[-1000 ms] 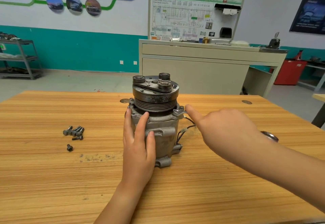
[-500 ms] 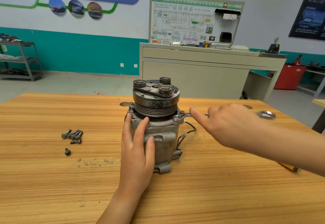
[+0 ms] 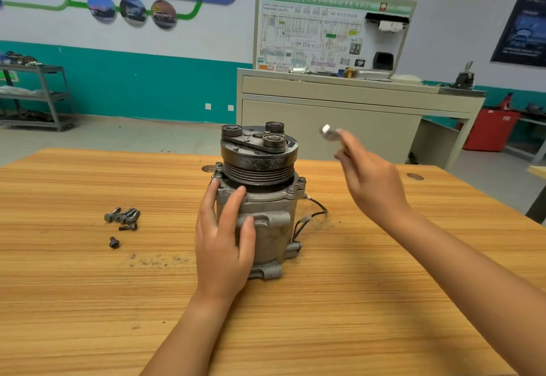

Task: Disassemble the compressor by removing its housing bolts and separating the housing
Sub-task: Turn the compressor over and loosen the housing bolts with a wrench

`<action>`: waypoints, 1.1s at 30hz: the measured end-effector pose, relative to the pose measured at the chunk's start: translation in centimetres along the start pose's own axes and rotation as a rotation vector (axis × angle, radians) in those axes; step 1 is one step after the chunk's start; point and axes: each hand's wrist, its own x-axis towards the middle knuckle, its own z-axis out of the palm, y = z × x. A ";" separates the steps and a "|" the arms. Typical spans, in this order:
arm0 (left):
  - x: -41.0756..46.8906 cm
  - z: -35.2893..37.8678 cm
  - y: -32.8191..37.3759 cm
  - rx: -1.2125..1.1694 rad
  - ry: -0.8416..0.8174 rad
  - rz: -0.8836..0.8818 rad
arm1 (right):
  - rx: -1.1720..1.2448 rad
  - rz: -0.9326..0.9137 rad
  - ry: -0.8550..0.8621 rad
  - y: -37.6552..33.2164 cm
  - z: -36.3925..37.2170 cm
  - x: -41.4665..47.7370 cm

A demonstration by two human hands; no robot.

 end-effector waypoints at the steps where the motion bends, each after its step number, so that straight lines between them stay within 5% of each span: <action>1: 0.1 0.0 -0.1 0.007 0.022 0.016 | 0.036 0.027 0.004 -0.1 -0.7 -0.3; 5: 0.1 0.2 -0.2 -0.007 0.054 0.022 | -0.062 -0.093 -0.101 -1.5 -3.2 -1.2; 9: 0.2 0.3 -0.4 -0.013 0.043 0.038 | -0.012 0.081 -0.374 -2.6 -3.5 -2.2; 12: 0.4 0.5 -0.8 -0.008 0.055 0.064 | -0.026 0.105 -0.423 -3.4 -3.7 -3.0; 24: 0.5 0.4 -1.1 0.034 0.092 0.118 | -0.620 -0.063 -0.805 -9.0 -5.4 -0.6; 33: 0.4 0.4 -0.5 -0.017 0.063 0.040 | -0.700 -0.229 -0.800 -6.6 -4.7 -1.3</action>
